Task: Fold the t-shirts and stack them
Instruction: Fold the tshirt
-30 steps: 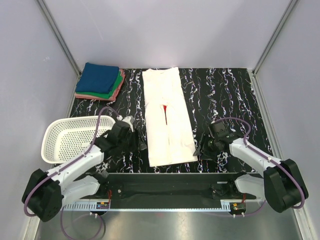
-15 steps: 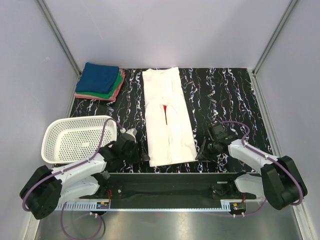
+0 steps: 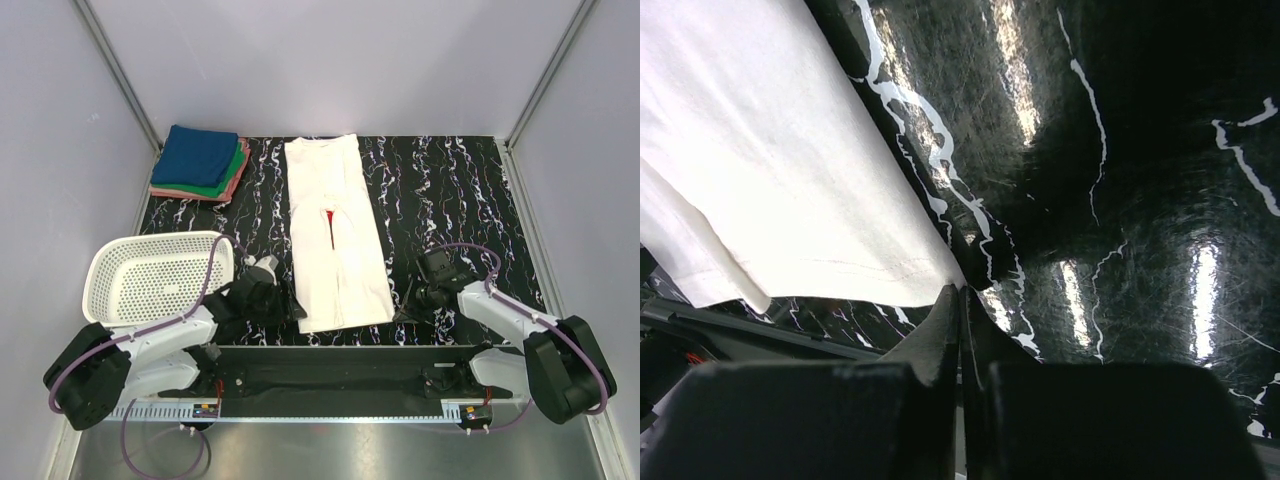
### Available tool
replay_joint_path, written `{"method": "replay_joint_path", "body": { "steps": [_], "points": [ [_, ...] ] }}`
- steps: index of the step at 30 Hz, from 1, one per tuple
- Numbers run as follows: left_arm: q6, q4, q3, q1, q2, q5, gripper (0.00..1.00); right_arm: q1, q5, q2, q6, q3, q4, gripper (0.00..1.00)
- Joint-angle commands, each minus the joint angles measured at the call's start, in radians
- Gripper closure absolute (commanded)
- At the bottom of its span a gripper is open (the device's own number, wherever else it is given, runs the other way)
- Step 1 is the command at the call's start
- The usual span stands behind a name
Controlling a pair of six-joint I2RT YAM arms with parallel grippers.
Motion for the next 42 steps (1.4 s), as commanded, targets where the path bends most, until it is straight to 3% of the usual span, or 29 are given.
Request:
{"method": "replay_joint_path", "body": {
  "steps": [1, 6, 11, 16, 24, 36, 42],
  "points": [
    [-0.025, 0.01, -0.038, -0.024, 0.002, -0.04, 0.41, 0.009, 0.016, -0.028, -0.002, -0.008, 0.012, 1.0],
    [-0.046, 0.014, -0.049, -0.047, 0.02, -0.046, 0.45, 0.008, 0.008, -0.047, 0.0, -0.014, 0.018, 1.0],
    [-0.077, 0.004, -0.042, -0.084, 0.058, -0.072, 0.58, 0.009, 0.008, -0.062, 0.0, -0.017, 0.012, 1.0],
    [-0.091, -0.038, -0.029, -0.117, 0.045, -0.128, 0.63, 0.008, 0.005, -0.074, 0.0, -0.019, 0.01, 1.0],
    [-0.099, -0.022, -0.016, -0.135, 0.045, -0.119, 1.0, 0.022, 0.003, -0.084, 0.007, -0.007, -0.007, 1.0],
    [-0.102, -0.13, 0.011, -0.164, -0.084, -0.135, 1.0, 0.06, 0.086, -0.166, 0.015, 0.021, -0.119, 1.0],
    [-0.111, -0.085, 0.001, -0.178, -0.092, -0.108, 1.0, 0.088, 0.083, -0.197, 0.024, 0.021, -0.124, 1.0]
  ]
}}
